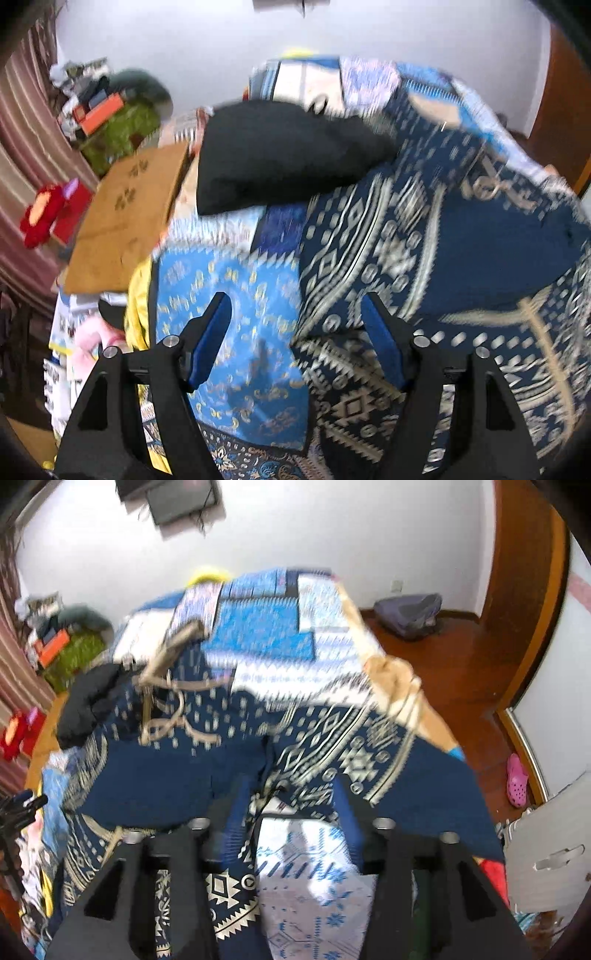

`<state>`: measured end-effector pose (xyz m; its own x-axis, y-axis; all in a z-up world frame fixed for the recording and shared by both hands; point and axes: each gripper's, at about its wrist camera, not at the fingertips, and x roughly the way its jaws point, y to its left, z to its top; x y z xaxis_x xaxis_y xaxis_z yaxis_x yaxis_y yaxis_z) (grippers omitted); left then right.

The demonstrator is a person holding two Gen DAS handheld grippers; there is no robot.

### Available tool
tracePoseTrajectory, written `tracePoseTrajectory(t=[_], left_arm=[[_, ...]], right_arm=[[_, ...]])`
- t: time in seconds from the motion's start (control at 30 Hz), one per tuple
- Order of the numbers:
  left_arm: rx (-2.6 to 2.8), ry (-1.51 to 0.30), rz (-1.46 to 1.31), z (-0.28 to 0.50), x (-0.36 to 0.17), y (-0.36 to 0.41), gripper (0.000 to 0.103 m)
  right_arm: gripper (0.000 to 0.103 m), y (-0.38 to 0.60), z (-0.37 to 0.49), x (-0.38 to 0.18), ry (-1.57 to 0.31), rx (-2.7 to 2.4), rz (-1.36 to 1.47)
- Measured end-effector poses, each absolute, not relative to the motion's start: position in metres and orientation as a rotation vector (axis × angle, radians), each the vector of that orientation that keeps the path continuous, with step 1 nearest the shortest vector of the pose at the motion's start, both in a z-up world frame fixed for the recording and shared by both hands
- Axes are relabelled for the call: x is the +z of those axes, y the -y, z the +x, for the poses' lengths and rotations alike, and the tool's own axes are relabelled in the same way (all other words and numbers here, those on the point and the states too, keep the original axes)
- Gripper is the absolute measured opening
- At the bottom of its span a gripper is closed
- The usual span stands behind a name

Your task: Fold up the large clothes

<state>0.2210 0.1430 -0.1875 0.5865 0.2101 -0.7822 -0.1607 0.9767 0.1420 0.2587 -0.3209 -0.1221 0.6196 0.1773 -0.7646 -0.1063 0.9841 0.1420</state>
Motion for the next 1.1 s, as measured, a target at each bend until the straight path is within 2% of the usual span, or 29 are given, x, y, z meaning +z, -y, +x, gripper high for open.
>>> tracePoseTrajectory(t=[0.1,0.17,0.37,0.73,1.07,1.1], left_arm=[[0.196,-0.822,0.036,0.222,-0.159,-0.13,0.083],[0.163,-0.775,0.007,0.227,-0.144,-0.12,0.085],[0.089,-0.749,-0.017,0.259,-0.134,-0.086,0.086],[-0.007,-0.848,-0.035,0.284,-0.178,-0.039,0.086],[0.025,-0.911,-0.089,0.293,-0.202,-0.049,0.086],[0.03,-0.912,-0.088,0.293,-0.204,-0.05,0.086]], right_arm=[[0.067,0.34,0.249,-0.107,-0.83,0.14,0.128],[0.069,0.357,0.245,-0.102,-0.818,0.12,0.174],[0.07,0.401,0.24,-0.121,-0.872,0.111,0.339],[0.07,0.481,0.238,-0.208,-1.019,-0.056,0.769],[0.069,0.497,0.267,-0.232,-0.957,-0.176,0.835],[0.065,0.499,0.27,-0.232,-0.953,-0.191,0.833]])
